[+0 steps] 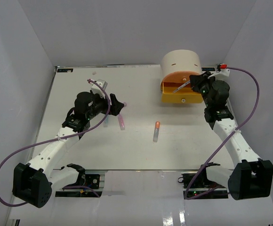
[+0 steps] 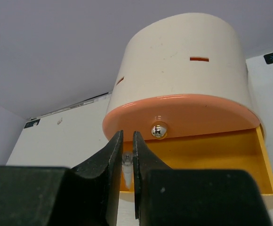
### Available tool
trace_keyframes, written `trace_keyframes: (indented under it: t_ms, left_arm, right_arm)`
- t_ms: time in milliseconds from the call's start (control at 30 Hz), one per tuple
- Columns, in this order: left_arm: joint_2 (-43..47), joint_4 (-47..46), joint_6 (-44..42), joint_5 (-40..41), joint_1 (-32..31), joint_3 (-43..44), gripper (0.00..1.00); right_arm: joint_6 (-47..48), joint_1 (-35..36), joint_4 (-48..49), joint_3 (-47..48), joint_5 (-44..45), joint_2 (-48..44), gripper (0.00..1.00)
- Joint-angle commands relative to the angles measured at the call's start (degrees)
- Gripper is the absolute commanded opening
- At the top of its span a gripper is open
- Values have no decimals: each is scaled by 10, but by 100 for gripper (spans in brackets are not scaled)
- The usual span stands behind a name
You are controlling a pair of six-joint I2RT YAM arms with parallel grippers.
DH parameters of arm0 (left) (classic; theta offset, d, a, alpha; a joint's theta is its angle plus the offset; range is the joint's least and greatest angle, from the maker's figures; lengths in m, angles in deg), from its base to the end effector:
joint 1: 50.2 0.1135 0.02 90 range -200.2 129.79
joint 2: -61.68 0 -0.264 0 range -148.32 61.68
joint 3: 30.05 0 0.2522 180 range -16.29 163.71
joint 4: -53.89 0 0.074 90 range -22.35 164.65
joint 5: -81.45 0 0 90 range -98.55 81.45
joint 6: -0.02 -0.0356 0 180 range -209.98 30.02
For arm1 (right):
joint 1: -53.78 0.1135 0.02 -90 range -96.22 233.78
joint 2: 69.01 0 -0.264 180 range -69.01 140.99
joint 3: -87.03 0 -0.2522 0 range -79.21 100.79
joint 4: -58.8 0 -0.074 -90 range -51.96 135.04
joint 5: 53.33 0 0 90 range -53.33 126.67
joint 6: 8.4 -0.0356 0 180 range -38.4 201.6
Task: Sort the stationery into containers
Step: Place the pen in the drawer.
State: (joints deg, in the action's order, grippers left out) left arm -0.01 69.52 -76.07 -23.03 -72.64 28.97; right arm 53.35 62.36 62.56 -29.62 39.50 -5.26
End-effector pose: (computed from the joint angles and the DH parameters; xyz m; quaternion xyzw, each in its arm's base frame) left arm 0.2274 -0.1035 0.3001 0.1334 0.7964 -0.2783 0.5201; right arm 0.2621 0.0378 0.3549 0.1349 0.6727 0.2137 0.6954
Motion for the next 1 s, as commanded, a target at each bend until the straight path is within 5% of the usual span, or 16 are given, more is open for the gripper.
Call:
trace_keyframes:
  t_ms: [0, 100, 200, 333, 533, 867, 967]
  left_arm:
    - [2, 9, -6, 12, 2, -2, 98]
    - [3, 9, -6, 10, 2, -3, 98]
    - [4, 9, -8, 10, 2, -3, 98]
    - [5, 9, -8, 10, 2, -3, 98]
    - [9, 9, -9, 9, 2, -3, 98]
    - [21, 14, -13, 29, 2, -3, 98]
    - [22, 21, -12, 56, 2, -3, 98]
  right_arm:
    - [-26, -6, 72, -8, -22, 23, 8]
    - [-29, -9, 84, -12, -22, 47, 9]
    - [-27, -15, 89, -18, -20, 63, 20]
    - [-17, -24, 88, -21, -20, 77, 50]
    - [50, -29, 53, -4, -1, 77, 79]
    - [190, -28, -84, -17, 1, -1, 98]
    - [191, -28, -93, -65, -9, -40, 93]
